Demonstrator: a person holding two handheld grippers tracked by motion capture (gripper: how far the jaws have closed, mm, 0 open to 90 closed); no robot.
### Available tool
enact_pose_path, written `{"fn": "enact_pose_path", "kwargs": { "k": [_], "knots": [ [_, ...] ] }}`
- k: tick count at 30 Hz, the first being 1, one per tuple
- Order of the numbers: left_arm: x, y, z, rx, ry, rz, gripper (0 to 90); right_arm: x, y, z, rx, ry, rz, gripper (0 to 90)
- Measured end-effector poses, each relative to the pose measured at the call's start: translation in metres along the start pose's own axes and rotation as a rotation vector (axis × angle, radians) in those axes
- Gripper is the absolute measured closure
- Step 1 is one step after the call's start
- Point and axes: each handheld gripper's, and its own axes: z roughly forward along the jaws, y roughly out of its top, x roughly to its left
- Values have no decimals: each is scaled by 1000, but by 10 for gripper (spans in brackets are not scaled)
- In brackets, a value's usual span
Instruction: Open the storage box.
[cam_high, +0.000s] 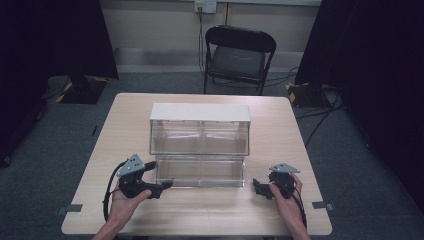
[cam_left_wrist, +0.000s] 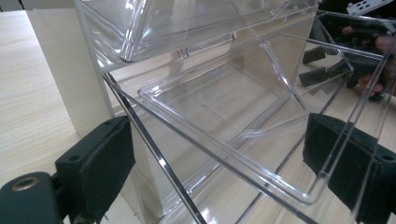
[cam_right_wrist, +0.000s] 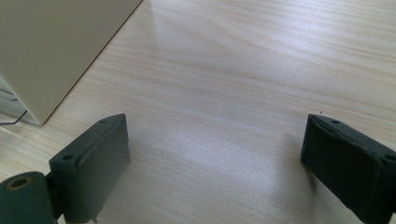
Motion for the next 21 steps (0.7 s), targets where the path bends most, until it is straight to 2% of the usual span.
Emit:
{"fn": "enact_pose_path", "kwargs": {
  "k": [6, 12, 21],
  "knots": [
    [1, 6, -1, -1, 14, 2, 76, 0, 0, 0, 1, -1, 1, 70],
    [1, 8, -3, -28, 11, -8, 112, 0, 0, 0, 0, -1, 1, 69],
    [0, 11, -2, 0, 26, 31, 109, 0, 0, 0, 1, -2, 1, 69]
  ]
}}
